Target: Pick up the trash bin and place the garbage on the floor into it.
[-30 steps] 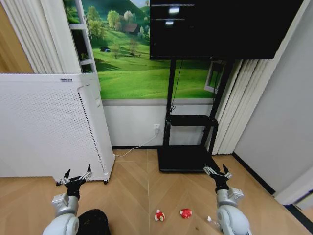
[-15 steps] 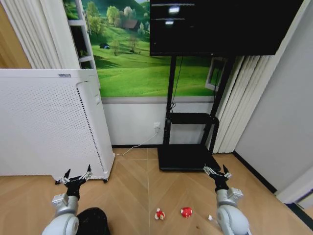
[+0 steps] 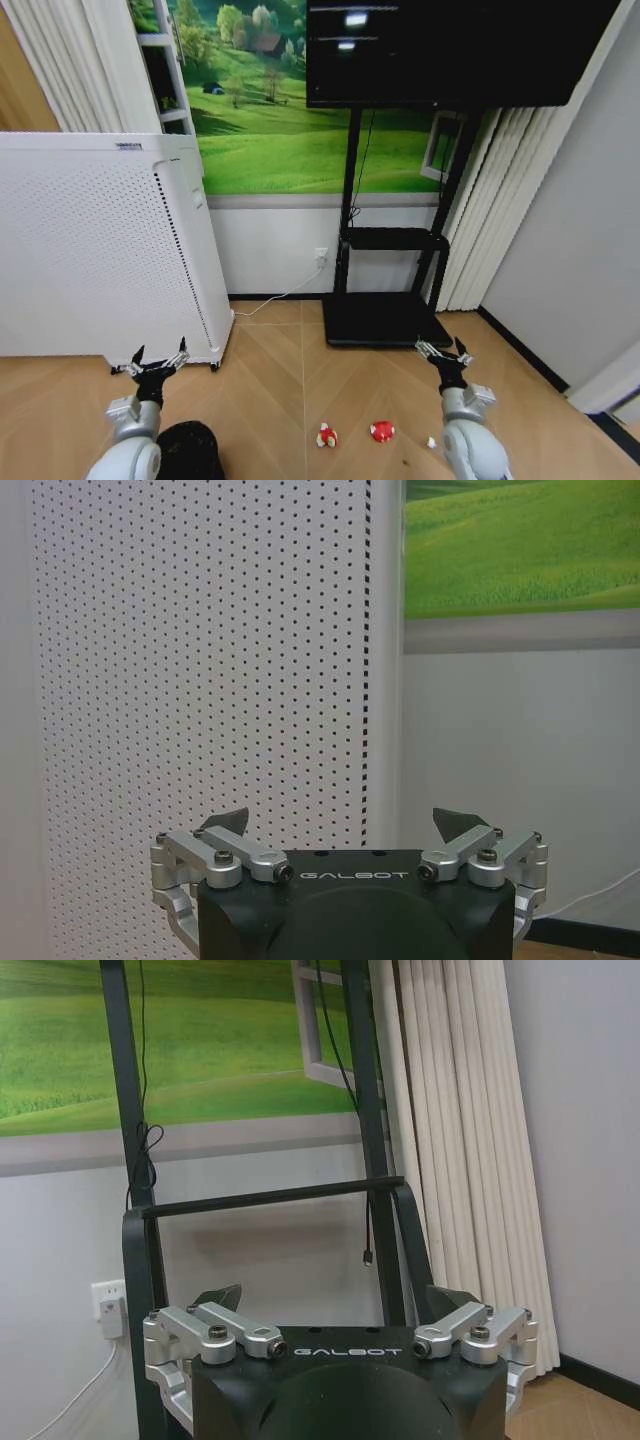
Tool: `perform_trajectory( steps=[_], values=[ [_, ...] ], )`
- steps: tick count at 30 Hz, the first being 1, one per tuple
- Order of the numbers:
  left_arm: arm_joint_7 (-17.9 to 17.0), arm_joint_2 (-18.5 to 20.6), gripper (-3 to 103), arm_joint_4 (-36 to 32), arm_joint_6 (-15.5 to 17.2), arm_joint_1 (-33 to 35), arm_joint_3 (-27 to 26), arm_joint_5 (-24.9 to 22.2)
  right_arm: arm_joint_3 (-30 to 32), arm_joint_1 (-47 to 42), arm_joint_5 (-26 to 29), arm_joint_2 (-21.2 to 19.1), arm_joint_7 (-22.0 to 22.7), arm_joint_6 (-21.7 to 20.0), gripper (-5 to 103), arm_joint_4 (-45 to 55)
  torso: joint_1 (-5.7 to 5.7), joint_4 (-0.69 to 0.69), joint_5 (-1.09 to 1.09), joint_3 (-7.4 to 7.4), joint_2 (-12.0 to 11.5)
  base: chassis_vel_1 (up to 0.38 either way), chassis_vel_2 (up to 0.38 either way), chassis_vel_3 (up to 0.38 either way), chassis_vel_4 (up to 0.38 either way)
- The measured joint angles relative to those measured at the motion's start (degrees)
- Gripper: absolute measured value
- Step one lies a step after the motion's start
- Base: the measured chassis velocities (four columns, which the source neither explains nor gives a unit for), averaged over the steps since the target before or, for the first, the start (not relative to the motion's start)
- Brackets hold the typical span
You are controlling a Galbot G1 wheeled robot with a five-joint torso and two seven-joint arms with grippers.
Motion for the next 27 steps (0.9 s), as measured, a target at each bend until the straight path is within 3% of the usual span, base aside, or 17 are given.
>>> perform_trajectory(
  steps=[20,27],
  values=[
    [0.2,0.0,100,0.4,-0.1,-0.3,0.1,0.2,-0.1,0.4,-0.2,0.0,0.0,0.0,100,-0.5,-1.11,0.00,0.00,-3.75,-4.8,0.000,0.000,0.000,0.000],
    [-1.3,-0.2,100,1.2,-0.6,-0.5,0.2,1.6,-0.3,0.5,-0.1,0.0,0.0,0.5,100,-0.9,-1.25,0.00,0.00,-4.63,-5.9,0.000,0.000,0.000,0.000]
  ],
)
